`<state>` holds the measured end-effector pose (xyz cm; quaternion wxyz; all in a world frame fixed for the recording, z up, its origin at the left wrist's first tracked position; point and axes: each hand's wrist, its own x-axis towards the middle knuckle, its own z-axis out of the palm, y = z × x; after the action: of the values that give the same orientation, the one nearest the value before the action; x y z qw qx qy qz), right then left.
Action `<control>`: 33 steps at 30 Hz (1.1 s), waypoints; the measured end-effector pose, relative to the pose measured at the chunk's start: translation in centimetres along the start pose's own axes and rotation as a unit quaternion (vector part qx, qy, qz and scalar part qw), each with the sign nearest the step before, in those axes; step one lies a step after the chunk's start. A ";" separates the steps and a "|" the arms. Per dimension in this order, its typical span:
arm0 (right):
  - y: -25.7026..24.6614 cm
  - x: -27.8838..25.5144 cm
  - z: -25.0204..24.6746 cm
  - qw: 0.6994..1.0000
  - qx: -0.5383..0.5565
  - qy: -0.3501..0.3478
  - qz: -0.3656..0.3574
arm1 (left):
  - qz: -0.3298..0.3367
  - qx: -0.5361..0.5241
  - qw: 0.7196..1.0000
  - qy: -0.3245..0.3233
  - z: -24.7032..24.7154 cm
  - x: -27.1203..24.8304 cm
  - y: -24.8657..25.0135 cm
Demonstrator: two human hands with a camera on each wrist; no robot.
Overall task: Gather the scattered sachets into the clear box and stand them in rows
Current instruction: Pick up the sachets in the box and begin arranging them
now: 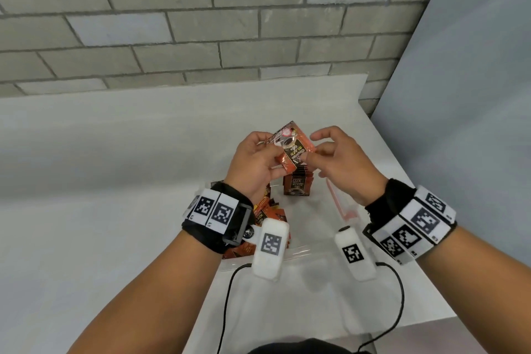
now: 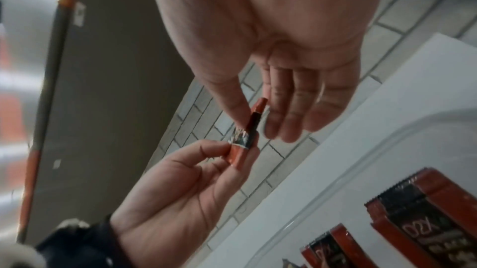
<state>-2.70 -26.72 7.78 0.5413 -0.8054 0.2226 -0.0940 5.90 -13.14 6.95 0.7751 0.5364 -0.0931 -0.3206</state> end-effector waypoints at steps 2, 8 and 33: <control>-0.1 0.0 -0.1 0.999 0.039 -0.005 -0.019 | -0.019 -0.005 1.000 0.005 0.0 0.1 -0.2; -0.8 0.9 -0.9 0.996 0.085 -0.009 -0.026 | -0.026 0.083 0.996 -0.012 -0.8 0.2 -0.5; -0.6 4.6 -1.9 0.933 -0.335 -0.131 -0.002 | -0.196 0.022 0.976 0.093 -1.1 1.8 -2.6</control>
<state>0.75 -30.24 8.68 0.2638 -0.9456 0.1670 0.0911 6.81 -13.98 3.81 0.6906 0.5884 0.0794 -0.4131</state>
